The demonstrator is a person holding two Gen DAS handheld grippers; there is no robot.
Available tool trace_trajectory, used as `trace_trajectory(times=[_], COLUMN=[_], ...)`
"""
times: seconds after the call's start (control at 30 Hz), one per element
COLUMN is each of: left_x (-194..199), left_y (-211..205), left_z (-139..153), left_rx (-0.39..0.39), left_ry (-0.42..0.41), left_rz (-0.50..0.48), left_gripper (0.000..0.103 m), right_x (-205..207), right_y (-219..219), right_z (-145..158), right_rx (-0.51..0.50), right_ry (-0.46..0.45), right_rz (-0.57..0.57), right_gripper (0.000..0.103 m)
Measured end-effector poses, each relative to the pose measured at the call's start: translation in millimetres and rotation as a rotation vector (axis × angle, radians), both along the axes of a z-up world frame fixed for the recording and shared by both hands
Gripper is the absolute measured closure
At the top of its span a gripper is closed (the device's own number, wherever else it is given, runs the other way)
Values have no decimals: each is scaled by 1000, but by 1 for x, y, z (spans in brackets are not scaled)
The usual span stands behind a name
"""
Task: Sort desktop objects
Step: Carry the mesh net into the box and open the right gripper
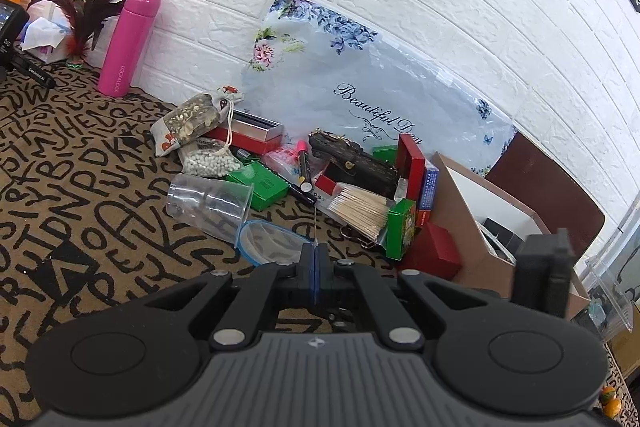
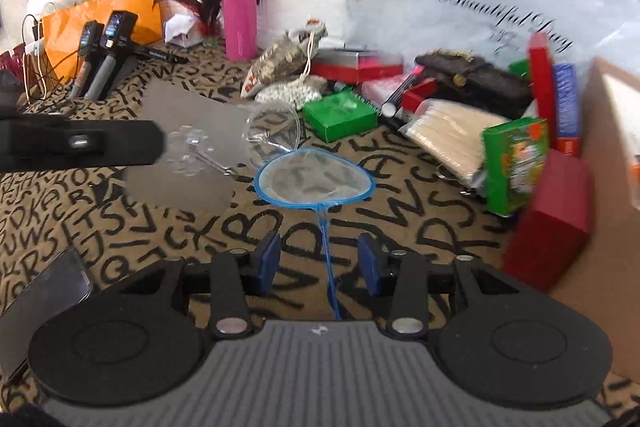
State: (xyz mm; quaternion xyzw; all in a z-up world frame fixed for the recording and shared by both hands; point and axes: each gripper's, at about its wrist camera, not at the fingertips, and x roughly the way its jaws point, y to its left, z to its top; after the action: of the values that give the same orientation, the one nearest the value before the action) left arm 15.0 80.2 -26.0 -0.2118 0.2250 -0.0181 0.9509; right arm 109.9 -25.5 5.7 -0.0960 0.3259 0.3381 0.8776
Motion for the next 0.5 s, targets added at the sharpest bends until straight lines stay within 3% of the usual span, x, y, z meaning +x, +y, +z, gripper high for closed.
trace_trajectory(times=[0.07, 0.13, 0.17, 0.27, 0.5], left_x=[1, 0, 0, -1, 0], left_y=[2, 3, 3, 1, -17], left_z=[-1, -1, 0, 3, 21], left_rx=[-2, -2, 0, 5, 26], left_ry=[4, 5, 3, -4, -48], left_rz=[3, 3, 2, -2, -49], left_gripper=[103, 103, 103, 103, 103], right_x=[7, 12, 14, 13, -4], right_y=[7, 10, 8, -6, -53], right_z=[-7, -13, -14, -9, 37], right_rx=[-10, -12, 0, 78, 224], right_ry=[19, 49, 68, 89, 7], right_rz=[6, 5, -2, -26, -64], right_gripper=[72, 97, 103, 103, 103])
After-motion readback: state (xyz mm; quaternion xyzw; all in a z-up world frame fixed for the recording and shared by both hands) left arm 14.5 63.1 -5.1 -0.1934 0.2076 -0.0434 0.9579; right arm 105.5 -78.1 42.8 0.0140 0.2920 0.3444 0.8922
